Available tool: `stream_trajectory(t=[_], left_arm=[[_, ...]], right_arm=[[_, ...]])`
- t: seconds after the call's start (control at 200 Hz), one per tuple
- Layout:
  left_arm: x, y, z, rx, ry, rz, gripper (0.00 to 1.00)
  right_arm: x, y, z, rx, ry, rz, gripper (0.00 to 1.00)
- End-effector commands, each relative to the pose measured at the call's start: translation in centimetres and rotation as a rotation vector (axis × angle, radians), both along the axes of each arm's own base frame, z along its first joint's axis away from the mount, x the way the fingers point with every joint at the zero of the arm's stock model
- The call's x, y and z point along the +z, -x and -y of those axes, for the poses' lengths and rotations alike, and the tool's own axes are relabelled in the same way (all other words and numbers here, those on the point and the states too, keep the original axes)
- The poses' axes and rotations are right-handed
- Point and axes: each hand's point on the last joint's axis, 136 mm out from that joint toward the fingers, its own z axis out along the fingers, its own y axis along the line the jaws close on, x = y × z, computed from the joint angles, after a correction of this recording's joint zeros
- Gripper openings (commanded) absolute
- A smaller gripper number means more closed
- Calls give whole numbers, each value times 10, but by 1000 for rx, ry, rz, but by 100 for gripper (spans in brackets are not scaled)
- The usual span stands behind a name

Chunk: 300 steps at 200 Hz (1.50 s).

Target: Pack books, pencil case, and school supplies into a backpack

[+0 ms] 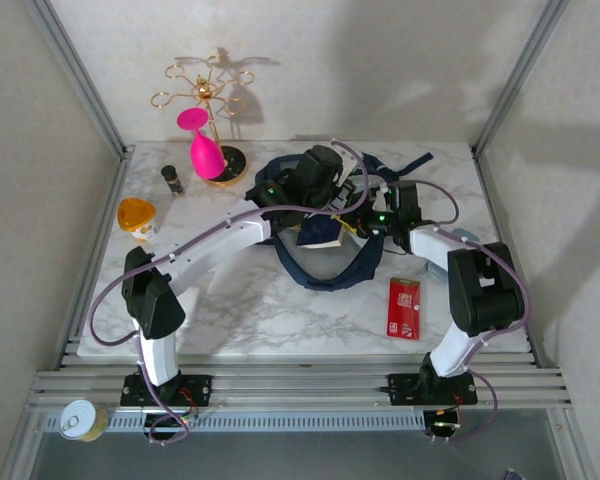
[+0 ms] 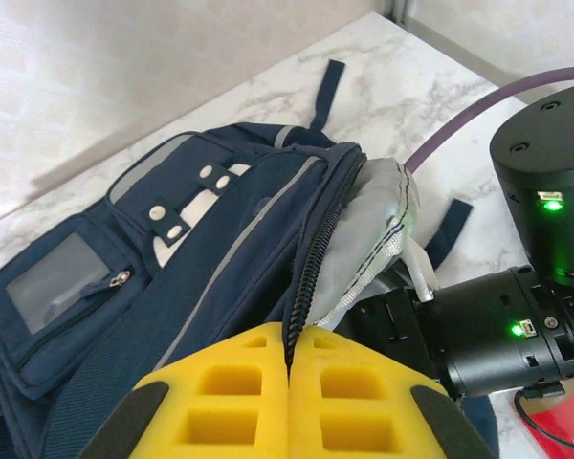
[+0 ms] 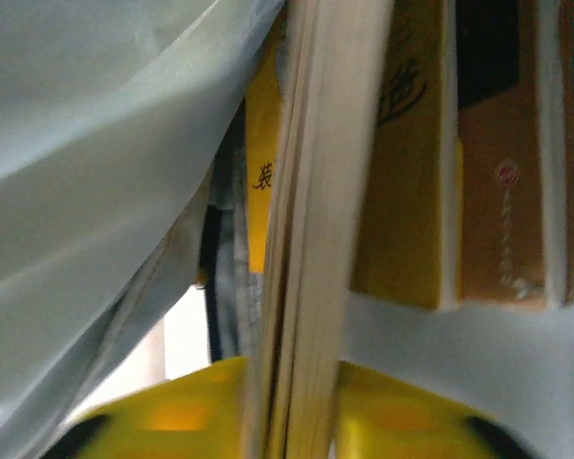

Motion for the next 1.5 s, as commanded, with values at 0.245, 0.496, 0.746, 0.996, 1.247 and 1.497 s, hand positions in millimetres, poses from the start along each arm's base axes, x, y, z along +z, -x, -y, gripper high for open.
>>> stream_trajectory(t=[0.245,0.496,0.746,0.996,1.247,1.497], left_arm=[[82,5,-13,71,210,158,0],[74,8,-6,40,231,135,0],[77,14,-2,23,292,88,0],[57,37,3,-24,352,-43,0],[49,40,-5,46,423,-103,0],[30,32,26,53,499,-173,0]], right_arm=[[0,47,41,12,382,34,47],[-31,105,9,87,425,-15,25],[-61,75,0,46,479,1,0],[-35,-12,0,-117,469,210,0],[-22,-9,5,-87,464,272,0],[-5,63,54,-60,471,229,15]])
